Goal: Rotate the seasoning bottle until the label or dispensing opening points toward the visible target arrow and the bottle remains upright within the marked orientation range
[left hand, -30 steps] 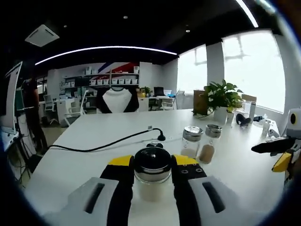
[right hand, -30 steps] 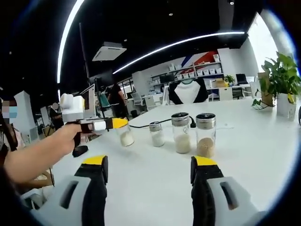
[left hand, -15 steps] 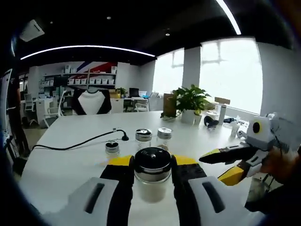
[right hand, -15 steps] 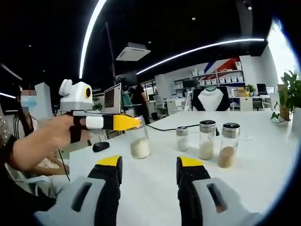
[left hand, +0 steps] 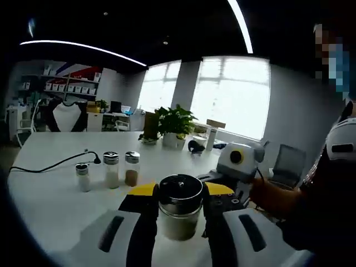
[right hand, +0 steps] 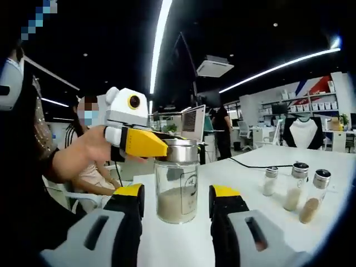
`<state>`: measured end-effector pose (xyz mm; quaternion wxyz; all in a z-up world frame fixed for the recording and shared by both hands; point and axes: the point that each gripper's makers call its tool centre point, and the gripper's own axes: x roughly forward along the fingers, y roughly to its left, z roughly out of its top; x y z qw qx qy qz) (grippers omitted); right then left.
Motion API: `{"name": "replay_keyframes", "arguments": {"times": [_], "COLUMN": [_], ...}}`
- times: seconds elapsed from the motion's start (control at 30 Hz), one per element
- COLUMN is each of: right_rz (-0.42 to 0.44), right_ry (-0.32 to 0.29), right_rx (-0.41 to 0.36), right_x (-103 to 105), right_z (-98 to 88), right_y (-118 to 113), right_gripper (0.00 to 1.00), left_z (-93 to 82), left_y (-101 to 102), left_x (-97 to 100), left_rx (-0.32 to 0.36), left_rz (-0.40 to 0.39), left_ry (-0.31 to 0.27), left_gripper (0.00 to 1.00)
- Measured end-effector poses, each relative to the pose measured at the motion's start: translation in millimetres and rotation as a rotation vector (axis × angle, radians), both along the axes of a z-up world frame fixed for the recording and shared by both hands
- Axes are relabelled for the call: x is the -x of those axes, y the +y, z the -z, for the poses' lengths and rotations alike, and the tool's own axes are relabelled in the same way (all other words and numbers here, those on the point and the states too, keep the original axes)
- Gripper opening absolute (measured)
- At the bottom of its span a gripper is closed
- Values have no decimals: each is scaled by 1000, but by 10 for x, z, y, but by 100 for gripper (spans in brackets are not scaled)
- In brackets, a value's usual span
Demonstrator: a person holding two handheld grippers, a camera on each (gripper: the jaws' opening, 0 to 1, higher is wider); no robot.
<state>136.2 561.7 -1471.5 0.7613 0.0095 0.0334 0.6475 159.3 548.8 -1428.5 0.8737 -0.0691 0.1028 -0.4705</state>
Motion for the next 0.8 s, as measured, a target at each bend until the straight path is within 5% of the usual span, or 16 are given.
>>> {"name": "replay_keyframes", "arguments": {"times": [0.17, 0.27, 0.43, 0.6, 0.8], "right_rz": [-101, -105, -130, -98, 50], "right_ry": [-7, 9, 21, 17, 2], "right_rx": [-67, -106, -149, -131, -72], "right_x": [180, 171, 240, 224, 69], "right_z": [-161, -214, -278, -275, -272], "right_y": [31, -16, -42, 8, 93], "right_gripper": [40, 31, 30, 29, 29], "left_z": [-104, -145, -175, -163, -193], "left_y": [-85, -83, -60, -23, 47], "left_x": [174, 211, 230, 188, 70], "left_rx": [22, 33, 62, 76, 107], "left_rz": [91, 112, 136, 122, 46], "left_ry": [-4, -12, -13, -16, -36], "left_gripper": [32, 32, 32, 32, 33]}}
